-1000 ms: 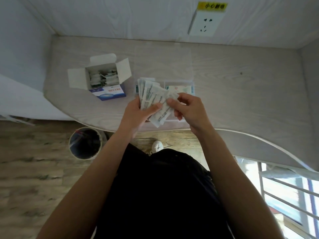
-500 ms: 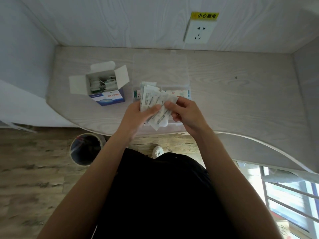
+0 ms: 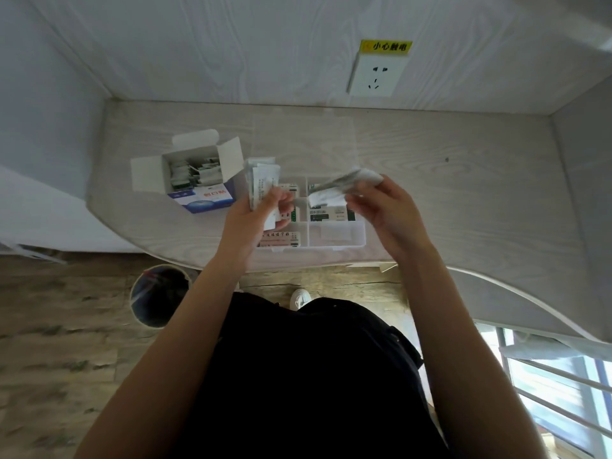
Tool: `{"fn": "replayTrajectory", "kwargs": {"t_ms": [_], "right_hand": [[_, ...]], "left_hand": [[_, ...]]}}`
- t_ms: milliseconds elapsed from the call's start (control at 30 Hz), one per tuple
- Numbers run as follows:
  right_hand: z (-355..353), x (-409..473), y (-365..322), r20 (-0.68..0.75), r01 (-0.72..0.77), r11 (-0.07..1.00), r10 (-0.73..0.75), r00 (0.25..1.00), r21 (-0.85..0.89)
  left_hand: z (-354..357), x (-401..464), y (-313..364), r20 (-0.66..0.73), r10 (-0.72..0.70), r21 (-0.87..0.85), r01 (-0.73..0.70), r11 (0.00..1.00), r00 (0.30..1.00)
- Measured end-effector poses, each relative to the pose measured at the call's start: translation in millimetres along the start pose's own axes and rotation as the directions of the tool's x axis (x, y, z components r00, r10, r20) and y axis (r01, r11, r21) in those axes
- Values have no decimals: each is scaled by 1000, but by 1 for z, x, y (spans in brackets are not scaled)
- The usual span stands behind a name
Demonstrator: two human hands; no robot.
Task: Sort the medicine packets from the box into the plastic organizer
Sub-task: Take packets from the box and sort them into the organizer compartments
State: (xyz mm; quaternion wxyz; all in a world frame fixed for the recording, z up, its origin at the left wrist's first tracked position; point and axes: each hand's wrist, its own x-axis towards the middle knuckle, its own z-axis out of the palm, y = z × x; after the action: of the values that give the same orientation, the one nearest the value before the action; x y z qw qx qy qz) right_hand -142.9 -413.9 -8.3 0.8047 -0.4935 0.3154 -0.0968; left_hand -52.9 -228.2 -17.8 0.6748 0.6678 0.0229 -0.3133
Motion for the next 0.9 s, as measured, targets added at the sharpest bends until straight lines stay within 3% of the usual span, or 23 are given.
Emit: {"fn": "replayTrajectory", "kwargs": {"t_ms": [100,233,300,367,500,667,900], "right_hand": [[-23,4,-9,-33,81,997,-81,996,12],[-30,9,-8,-82,53,954,-81,993,-296],[-29,14,-2,-100,83,836,-163,982,-543],[-27,18,3,-4,167,692,-239,971,-702],[-25,28,10,155,281,628,-249,956,-726],[-20,40,9,332,426,323,-306,892,-845],[-19,42,-2,377,413,263,-177,909,-872]], "left_hand": [[-6,1,0,-19,-9,12,9,1000,1000],[-5,1,-5,-24,-4,15,4,1000,1000],[-2,1,-8,-9,5,18,-4,1000,1000],[2,0,-11,10,3,23,-3,1000,1000],[7,-3,-15,37,-21,45,19,999,999],[3,-7,-15,4,-27,7,27,1000,1000],[-4,-14,-17,-72,-21,-28,19,999,997]]}}
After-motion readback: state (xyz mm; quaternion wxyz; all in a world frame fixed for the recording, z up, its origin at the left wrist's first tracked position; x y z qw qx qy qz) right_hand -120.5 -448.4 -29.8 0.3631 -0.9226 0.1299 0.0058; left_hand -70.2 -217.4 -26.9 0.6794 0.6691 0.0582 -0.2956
